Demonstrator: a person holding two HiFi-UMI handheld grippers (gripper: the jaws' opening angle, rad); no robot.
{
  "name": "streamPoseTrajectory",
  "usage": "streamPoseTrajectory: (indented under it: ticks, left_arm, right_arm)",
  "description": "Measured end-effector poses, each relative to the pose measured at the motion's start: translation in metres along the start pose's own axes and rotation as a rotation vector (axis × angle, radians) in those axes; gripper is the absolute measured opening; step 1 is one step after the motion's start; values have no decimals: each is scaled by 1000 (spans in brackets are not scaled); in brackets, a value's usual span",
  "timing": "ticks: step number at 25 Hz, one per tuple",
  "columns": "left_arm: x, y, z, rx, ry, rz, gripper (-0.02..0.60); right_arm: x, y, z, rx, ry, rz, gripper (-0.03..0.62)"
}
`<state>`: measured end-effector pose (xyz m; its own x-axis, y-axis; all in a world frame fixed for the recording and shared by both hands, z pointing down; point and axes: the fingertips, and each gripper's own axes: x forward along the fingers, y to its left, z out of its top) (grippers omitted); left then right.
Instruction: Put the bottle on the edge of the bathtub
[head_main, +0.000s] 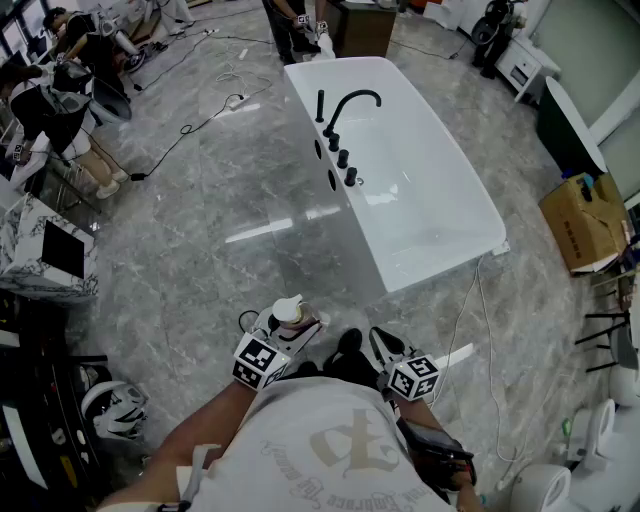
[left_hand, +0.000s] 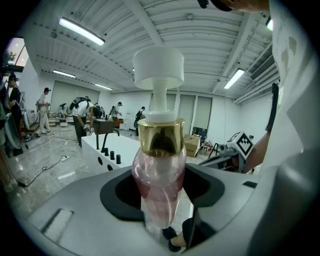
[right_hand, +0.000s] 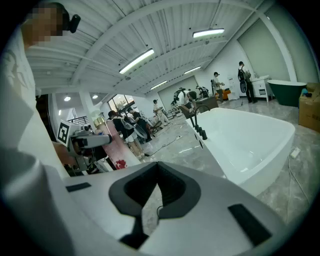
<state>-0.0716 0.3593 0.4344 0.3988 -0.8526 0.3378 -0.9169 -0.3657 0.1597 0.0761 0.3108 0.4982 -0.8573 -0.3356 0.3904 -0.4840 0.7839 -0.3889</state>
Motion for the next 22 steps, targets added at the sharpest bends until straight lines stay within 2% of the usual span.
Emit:
streamPoseTrajectory:
  ticks: [4, 9, 22]
  left_arm:
    - [-26, -11, -29, -20, 54, -4, 229]
    - [-41, -17, -48, -38, 79, -1, 229]
    - [-40, -43, -59, -50, 88, -14, 229]
  right_arm:
    - [-14, 21, -6, -12, -15, -11, 6]
    - [-26, 34, -14, -20, -20, -30, 6]
    - [-54, 27, -32, 19, -4, -95, 6]
